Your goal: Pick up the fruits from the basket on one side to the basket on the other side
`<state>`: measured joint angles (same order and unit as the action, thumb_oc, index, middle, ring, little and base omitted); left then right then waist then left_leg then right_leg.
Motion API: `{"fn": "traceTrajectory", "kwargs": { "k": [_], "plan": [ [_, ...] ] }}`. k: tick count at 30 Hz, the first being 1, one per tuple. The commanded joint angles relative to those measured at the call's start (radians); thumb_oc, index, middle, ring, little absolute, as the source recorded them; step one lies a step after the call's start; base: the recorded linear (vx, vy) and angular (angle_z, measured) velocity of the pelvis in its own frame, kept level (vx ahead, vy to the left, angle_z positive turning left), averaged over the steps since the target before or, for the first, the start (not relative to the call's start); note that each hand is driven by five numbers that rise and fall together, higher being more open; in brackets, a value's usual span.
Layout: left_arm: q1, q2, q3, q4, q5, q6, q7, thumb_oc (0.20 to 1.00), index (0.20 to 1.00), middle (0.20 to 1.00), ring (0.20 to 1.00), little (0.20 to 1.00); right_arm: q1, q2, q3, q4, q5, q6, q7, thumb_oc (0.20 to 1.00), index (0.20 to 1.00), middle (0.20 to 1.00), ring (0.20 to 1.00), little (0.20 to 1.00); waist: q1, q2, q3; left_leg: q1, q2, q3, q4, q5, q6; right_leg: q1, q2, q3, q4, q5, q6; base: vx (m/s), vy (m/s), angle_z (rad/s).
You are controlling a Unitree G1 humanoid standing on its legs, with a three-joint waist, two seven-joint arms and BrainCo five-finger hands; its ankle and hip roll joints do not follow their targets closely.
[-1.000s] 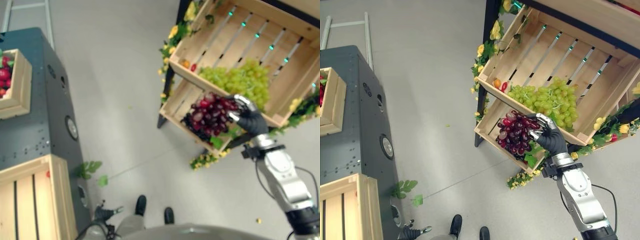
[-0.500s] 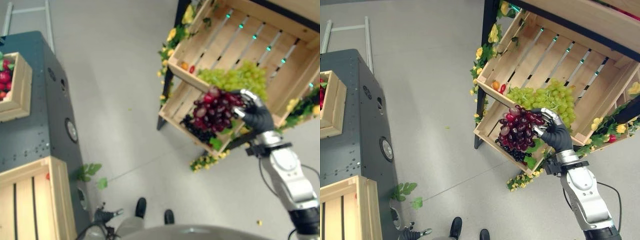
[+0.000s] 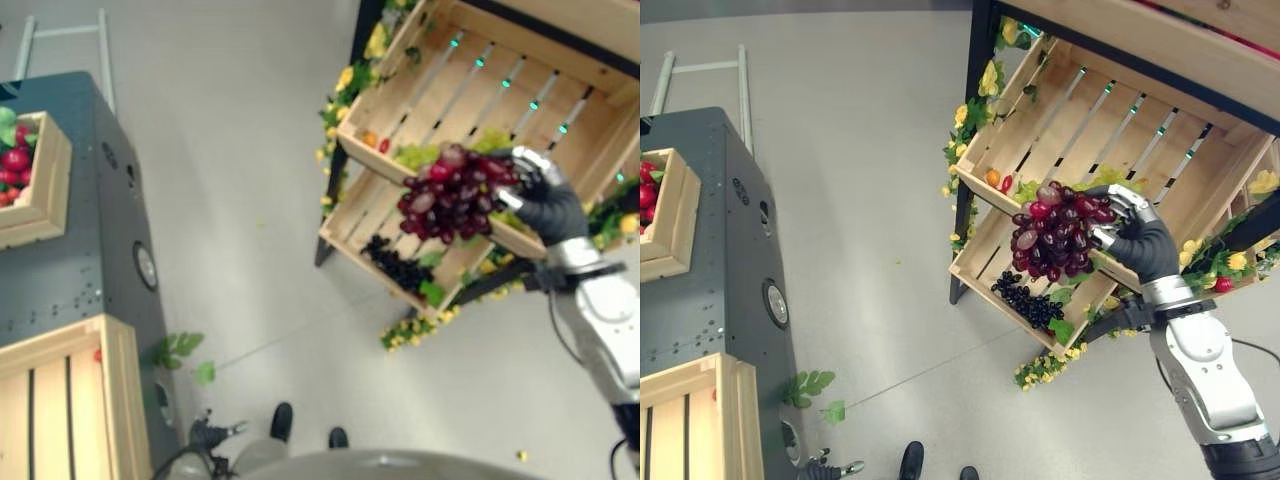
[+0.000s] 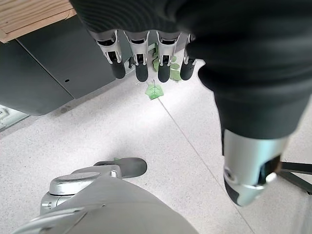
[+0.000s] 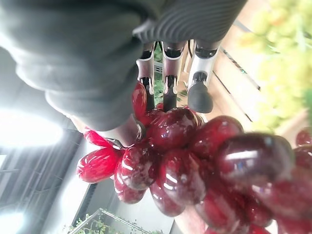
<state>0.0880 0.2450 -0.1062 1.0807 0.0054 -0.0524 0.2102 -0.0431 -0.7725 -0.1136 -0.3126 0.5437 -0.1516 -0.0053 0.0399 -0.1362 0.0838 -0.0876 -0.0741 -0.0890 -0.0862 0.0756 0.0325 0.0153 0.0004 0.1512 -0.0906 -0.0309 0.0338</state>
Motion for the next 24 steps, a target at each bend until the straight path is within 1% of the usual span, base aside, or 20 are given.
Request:
{"fn": "traceTrajectory", "kwargs": {
  "k": [1, 4, 10, 13, 14, 16, 18, 19, 20, 22, 23, 24],
  "plan": [
    [-0.005, -0.025, -0.065, 0.08, -0.03, 0.001, -0.015, 1.0, 1.0, 1.0, 1.0, 1.0, -0.087, -0.078, -0.104, -0.005, 0.062, -0.076, -0.044, 0.2, 0.2, 0.2, 0.2, 0.2, 0.003, 0.003, -0.085, 0.003, 0.005, -0.063, 0.013, -0.09, -0.02, -0.035, 0.017, -0.04, 0.007, -0.009, 0.066, 0.0, 0.0, 0.0],
    [-0.005, -0.027, -0.072, 0.083, -0.036, 0.004, -0.016, 1.0, 1.0, 1.0, 1.0, 1.0, -0.112, -0.104, -0.1, 0.03, 0.073, -0.075, -0.056, 0.2, 0.2, 0.2, 0.2, 0.2, 0.004, 0.003, -0.088, 0.004, 0.005, -0.063, 0.012, -0.089, -0.021, -0.033, 0.016, -0.042, 0.006, -0.009, 0.066, 0.0, 0.0, 0.0],
    [-0.003, -0.029, -0.104, 0.099, -0.058, 0.006, -0.024, 1.0, 1.0, 1.0, 1.0, 1.0, -0.217, -0.202, -0.062, 0.196, 0.121, -0.066, -0.097, 0.2, 0.2, 0.2, 0.2, 0.2, 0.008, -0.006, -0.096, 0.005, 0.006, -0.063, 0.011, -0.088, -0.025, -0.031, 0.014, -0.049, 0.005, -0.006, 0.065, 0.0, 0.0, 0.0],
    [-0.001, -0.033, -0.114, 0.106, -0.068, 0.006, -0.025, 1.0, 1.0, 1.0, 1.0, 1.0, -0.264, -0.23, -0.033, 0.26, 0.14, -0.062, -0.106, 0.2, 0.2, 0.2, 0.2, 0.2, 0.009, -0.008, -0.097, 0.007, 0.006, -0.064, 0.01, -0.089, -0.027, -0.03, 0.014, -0.052, 0.005, -0.006, 0.064, 0.0, 0.0, 0.0],
    [0.001, -0.035, -0.128, 0.116, -0.076, 0.008, -0.029, 1.0, 1.0, 1.0, 1.0, 1.0, -0.309, -0.263, -0.002, 0.327, 0.145, -0.049, -0.115, 0.2, 0.2, 0.2, 0.2, 0.2, 0.013, -0.01, -0.1, 0.007, 0.006, -0.065, 0.01, -0.088, -0.028, -0.029, 0.014, -0.056, 0.005, -0.006, 0.065, 0.0, 0.0, 0.0],
    [0.001, -0.037, -0.13, 0.12, -0.078, 0.008, -0.032, 1.0, 1.0, 1.0, 1.0, 1.0, -0.344, -0.28, 0.026, 0.362, 0.152, -0.047, -0.115, 0.2, 0.2, 0.2, 0.2, 0.2, 0.011, -0.009, -0.1, 0.009, 0.006, -0.065, 0.01, -0.088, -0.029, -0.028, 0.014, -0.055, 0.005, -0.006, 0.065, 0.0, 0.0, 0.0],
    [-0.003, -0.032, -0.146, 0.13, -0.093, 0.009, -0.038, 1.0, 1.0, 1.0, 1.0, 1.0, -0.437, -0.338, 0.089, 0.483, 0.162, -0.027, -0.129, 0.2, 0.2, 0.2, 0.2, 0.2, 0.014, -0.015, -0.102, 0.008, 0.007, -0.063, 0.01, -0.086, -0.033, -0.027, 0.015, -0.058, 0.004, -0.005, 0.063, 0.0, 0.003, 0.03],
    [-0.004, -0.034, -0.144, 0.131, -0.094, 0.009, -0.038, 1.0, 1.0, 1.0, 1.0, 1.0, -0.447, -0.34, 0.098, 0.489, 0.164, -0.029, -0.128, 0.2, 0.2, 0.2, 0.2, 0.2, 0.013, -0.013, -0.101, 0.009, 0.007, -0.063, 0.01, -0.086, -0.033, -0.027, 0.015, -0.057, 0.005, -0.005, 0.063, 0.0, 0.0, 0.05],
    [-0.008, -0.027, -0.154, 0.136, -0.103, 0.009, -0.042, 1.0, 1.0, 1.0, 1.0, 1.0, -0.517, -0.367, 0.144, 0.569, 0.174, -0.017, -0.135, 0.2, 0.2, 0.2, 0.2, 0.2, 0.016, -0.018, -0.101, 0.009, 0.009, -0.063, 0.009, -0.086, -0.034, -0.028, 0.016, -0.059, 0.004, -0.005, 0.062, 0.0, 0.0, 0.0],
    [-0.008, -0.029, -0.153, 0.139, -0.107, 0.01, -0.046, 1.0, 1.0, 1.0, 1.0, 1.0, -0.571, -0.379, 0.185, 0.617, 0.181, -0.014, -0.131, 0.2, 0.2, 0.2, 0.2, 0.2, 0.013, -0.016, -0.1, 0.01, 0.01, -0.062, 0.009, -0.085, -0.035, -0.027, 0.016, -0.06, 0.004, -0.006, 0.062, 0.0, 0.0, 0.0],
    [-0.008, -0.023, -0.161, 0.144, -0.114, 0.011, -0.053, 1.0, 1.0, 1.0, 1.0, 1.0, -0.659, -0.4, 0.25, 0.696, 0.175, 0.002, -0.136, 0.2, 0.2, 0.2, 0.2, 0.2, 0.017, -0.019, -0.1, 0.01, 0.01, -0.062, 0.009, -0.084, -0.038, -0.026, 0.017, -0.063, 0.004, -0.007, 0.061, 0.0, 0.0, 0.0],
    [-0.009, -0.022, -0.163, 0.146, -0.118, 0.01, -0.055, 1.0, 1.0, 1.0, 1.0, 1.0, -0.708, -0.406, 0.285, 0.739, 0.173, 0.009, -0.134, 0.2, 0.2, 0.2, 0.2, 0.2, 0.018, -0.019, -0.1, 0.009, 0.01, -0.062, 0.009, -0.084, -0.039, -0.027, 0.016, -0.065, 0.004, -0.007, 0.061, 0.0, 0.0, 0.0]
  ]
}}
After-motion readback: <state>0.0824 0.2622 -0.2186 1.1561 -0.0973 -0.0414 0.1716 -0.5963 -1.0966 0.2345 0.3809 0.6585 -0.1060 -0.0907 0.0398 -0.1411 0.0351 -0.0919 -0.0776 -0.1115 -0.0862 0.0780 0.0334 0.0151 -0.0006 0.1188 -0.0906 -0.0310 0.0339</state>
